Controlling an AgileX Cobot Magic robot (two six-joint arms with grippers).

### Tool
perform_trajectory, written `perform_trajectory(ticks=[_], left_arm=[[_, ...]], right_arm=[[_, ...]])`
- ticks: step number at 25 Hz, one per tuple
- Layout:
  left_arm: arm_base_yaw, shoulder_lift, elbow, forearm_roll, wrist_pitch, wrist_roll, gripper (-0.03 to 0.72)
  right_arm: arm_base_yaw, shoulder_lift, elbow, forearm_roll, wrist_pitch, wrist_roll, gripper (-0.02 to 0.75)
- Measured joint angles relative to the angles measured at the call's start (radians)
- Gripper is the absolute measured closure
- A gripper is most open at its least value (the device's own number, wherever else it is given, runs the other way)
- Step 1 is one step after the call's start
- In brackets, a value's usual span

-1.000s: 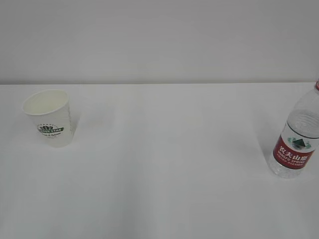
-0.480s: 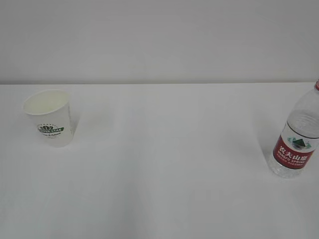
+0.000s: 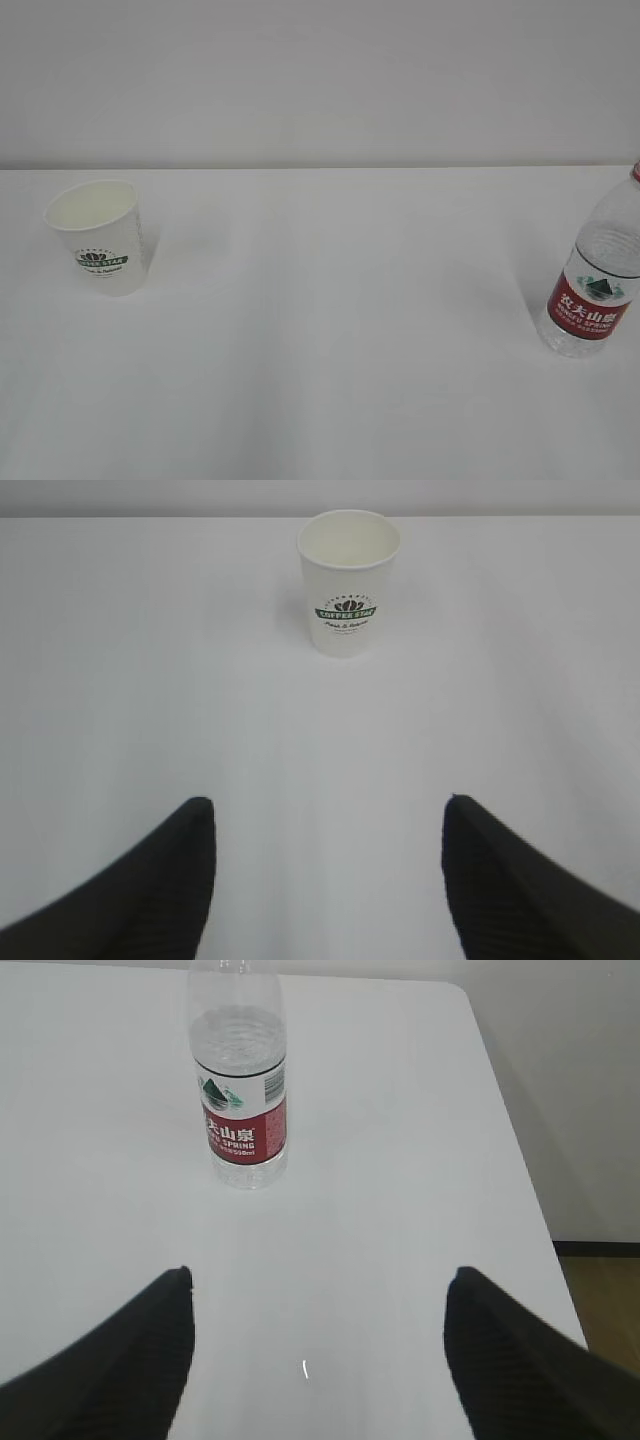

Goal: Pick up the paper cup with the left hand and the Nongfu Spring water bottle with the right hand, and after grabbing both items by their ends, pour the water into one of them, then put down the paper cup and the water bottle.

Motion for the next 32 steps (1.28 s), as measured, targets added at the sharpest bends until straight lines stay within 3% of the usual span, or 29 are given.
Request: perform_trajectory(ticks=[13,32], left_arm=[[0.0,0.02,-0.01,-0.021,-0.206,0.0,0.175],[0.0,0.359,-0.01,0.029,-0.636,0.0,0.175]], right_arm=[[0.0,0.0,-0.033,0.007,-0.059,0.0,0.15],[0.0,0.283,-0.052,0.02,-0.435,-0.003,0.15]])
